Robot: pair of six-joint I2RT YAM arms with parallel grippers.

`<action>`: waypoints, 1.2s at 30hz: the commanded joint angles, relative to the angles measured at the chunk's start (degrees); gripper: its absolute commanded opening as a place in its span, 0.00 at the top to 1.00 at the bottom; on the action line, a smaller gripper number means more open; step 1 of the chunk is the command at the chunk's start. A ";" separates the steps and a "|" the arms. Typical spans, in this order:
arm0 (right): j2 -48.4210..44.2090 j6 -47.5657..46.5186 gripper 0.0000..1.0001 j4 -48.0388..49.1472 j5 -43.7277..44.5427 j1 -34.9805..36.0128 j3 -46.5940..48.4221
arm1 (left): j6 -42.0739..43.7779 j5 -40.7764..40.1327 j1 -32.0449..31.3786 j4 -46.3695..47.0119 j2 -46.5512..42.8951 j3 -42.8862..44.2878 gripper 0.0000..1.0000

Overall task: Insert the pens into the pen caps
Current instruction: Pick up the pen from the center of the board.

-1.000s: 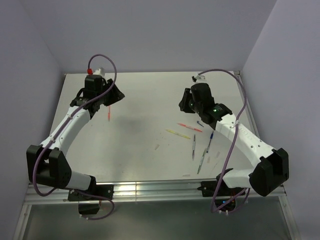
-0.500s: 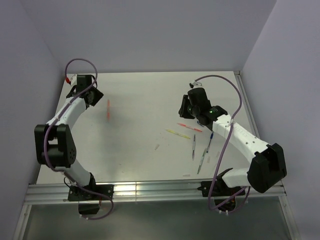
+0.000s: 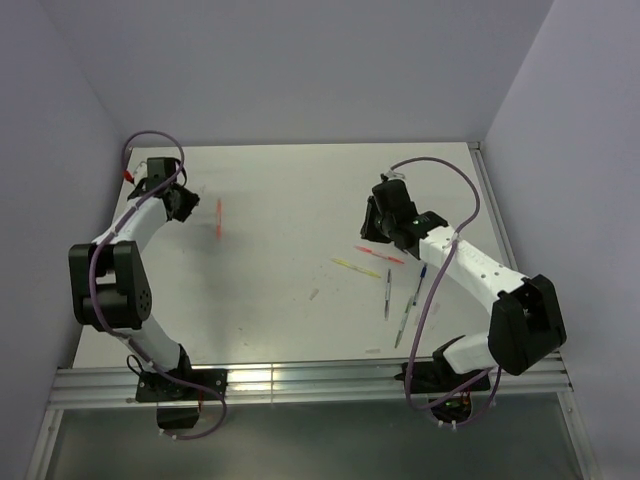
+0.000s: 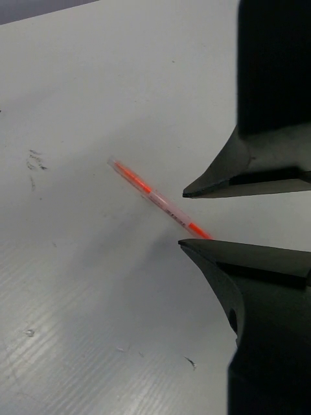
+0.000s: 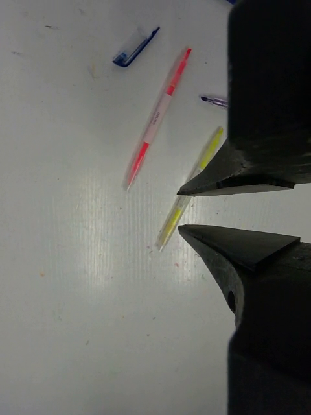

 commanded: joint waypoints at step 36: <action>10.69 70.27 0.56 -14.46 5.88 5.89 -4.14 | 0.87 13.26 -11.25 5.72 -36.89 -18.23 0.54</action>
